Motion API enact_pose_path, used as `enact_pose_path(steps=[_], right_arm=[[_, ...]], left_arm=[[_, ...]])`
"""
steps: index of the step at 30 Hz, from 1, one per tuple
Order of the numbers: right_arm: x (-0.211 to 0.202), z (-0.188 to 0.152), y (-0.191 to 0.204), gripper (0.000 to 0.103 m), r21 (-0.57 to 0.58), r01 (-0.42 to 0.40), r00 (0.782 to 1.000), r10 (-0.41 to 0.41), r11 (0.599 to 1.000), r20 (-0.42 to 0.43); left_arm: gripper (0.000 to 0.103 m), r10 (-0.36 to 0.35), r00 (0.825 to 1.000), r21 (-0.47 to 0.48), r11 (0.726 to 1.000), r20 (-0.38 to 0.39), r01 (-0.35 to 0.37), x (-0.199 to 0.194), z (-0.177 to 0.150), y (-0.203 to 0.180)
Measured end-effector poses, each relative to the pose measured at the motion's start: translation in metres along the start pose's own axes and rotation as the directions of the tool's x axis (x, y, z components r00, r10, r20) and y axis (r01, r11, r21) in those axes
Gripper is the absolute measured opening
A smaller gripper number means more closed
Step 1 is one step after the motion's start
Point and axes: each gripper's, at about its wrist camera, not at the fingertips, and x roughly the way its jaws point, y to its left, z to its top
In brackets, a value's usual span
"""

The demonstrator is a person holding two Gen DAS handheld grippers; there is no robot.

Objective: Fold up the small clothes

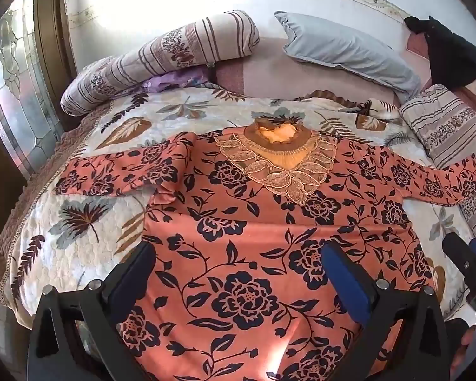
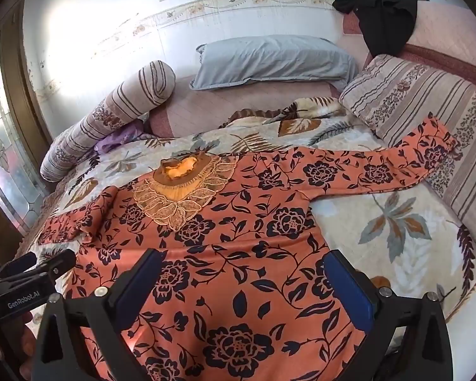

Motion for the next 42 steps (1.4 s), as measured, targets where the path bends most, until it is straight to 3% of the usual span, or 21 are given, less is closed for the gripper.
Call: enact_pose_path(steps=[4,7,10,12,14,15,16,18,20,22,23,24,25,27,30,33,35,38,39,42], right_arm=[[0.019,0.014,-0.045,0.103,0.146,-0.078,0.996,0.084,0.986,-0.032],[0.036,0.031,-0.109,0.103,0.282,-0.093,0.996,0.091,0.955,0.018],[0.062,0.056,-0.192,0.103,0.398,0.0,0.998,-0.025,0.918,0.057],[0.079,0.074,-0.246,0.102,0.474,0.112,0.987,-0.154,0.873,0.051],[0.09,0.098,-0.288,0.096,0.496,0.225,0.956,-0.288,0.838,0.053],[0.095,0.112,-0.305,0.091,0.477,0.316,0.924,-0.379,0.82,0.041],[0.099,0.127,-0.318,0.089,0.449,0.425,0.873,-0.487,0.786,0.027],[0.106,0.146,-0.336,0.087,0.418,0.517,0.816,-0.578,0.747,0.022],[0.125,0.16,-0.354,0.085,0.402,0.553,0.805,-0.592,0.73,-0.033],[0.14,0.165,-0.363,0.066,0.383,0.6,0.78,-0.62,0.702,-0.085],[0.143,0.165,-0.363,0.03,0.375,0.616,0.769,-0.632,0.692,-0.097],[0.146,0.168,-0.367,0.008,0.378,0.61,0.777,-0.619,0.696,-0.114],[0.147,0.17,-0.368,0.008,0.393,0.584,0.799,-0.589,0.71,-0.123],[0.14,0.181,-0.356,0.006,0.376,0.543,0.829,-0.552,0.751,-0.093],[0.117,0.2,-0.301,0.006,0.315,0.45,0.879,-0.477,0.835,0.009],[0.09,0.222,-0.209,0.006,0.246,0.257,0.945,-0.296,0.935,0.136],[0.073,0.228,-0.13,0.006,0.195,0.066,0.973,-0.106,0.979,0.204],[0.063,0.219,-0.022,0.006,0.115,-0.179,0.961,0.148,0.977,0.232],[0.064,0.21,0.019,0.006,0.092,-0.267,0.945,0.242,0.959,0.222],[0.085,0.174,0.1,0.008,0.104,-0.424,0.9,0.406,0.899,0.162]], left_arm=[[0.103,-0.044,0.999,-0.044,0.998,-0.022,0.043,0.015,-0.001,0.018],[0.103,-0.031,0.999,-0.09,0.996,-0.038,0.028,0.031,-0.002,0.046],[0.103,0.006,0.999,-0.164,0.986,-0.048,-0.014,0.044,-0.002,0.083],[0.103,0.026,0.998,-0.211,0.977,-0.056,-0.038,0.055,-0.004,0.108],[0.103,0.067,0.996,-0.239,0.968,-0.063,-0.081,0.063,-0.003,0.129],[0.103,0.083,0.994,-0.249,0.964,-0.068,-0.098,0.067,-0.003,0.138],[0.103,0.1,0.992,-0.256,0.96,-0.072,-0.115,0.07,-0.003,0.145],[0.103,0.126,0.989,-0.269,0.953,-0.072,-0.14,0.075,-0.003,0.157],[0.103,0.157,0.983,-0.261,0.949,-0.091,-0.176,0.081,-0.001,0.166],[0.103,0.15,0.983,-0.284,0.943,-0.102,-0.174,0.09,-0.003,0.174],[0.103,0.15,0.981,-0.288,0.941,-0.122,-0.179,0.091,-0.006,0.175],[0.103,0.146,0.982,-0.293,0.94,-0.123,-0.176,0.092,-0.007,0.177],[0.103,0.143,0.982,-0.293,0.94,-0.122,-0.173,0.093,-0.008,0.18],[0.103,0.145,0.984,-0.293,0.941,-0.103,-0.17,0.089,-0.009,0.185],[0.103,0.132,0.989,-0.325,0.934,-0.07,-0.148,0.081,-0.013,0.198],[0.103,0.119,0.992,-0.368,0.921,-0.05,-0.129,0.073,-0.016,0.211],[0.103,0.119,0.993,-0.38,0.917,-0.025,-0.119,0.064,-0.019,0.218],[0.103,0.139,0.99,-0.393,0.91,-0.004,-0.13,0.051,-0.026,0.231],[0.103,0.141,0.99,-0.404,0.906,0.003,-0.127,0.047,-0.028,0.237],[0.103,0.149,0.989,-0.432,0.892,0.002,-0.133,0.042,-0.038,0.255]])
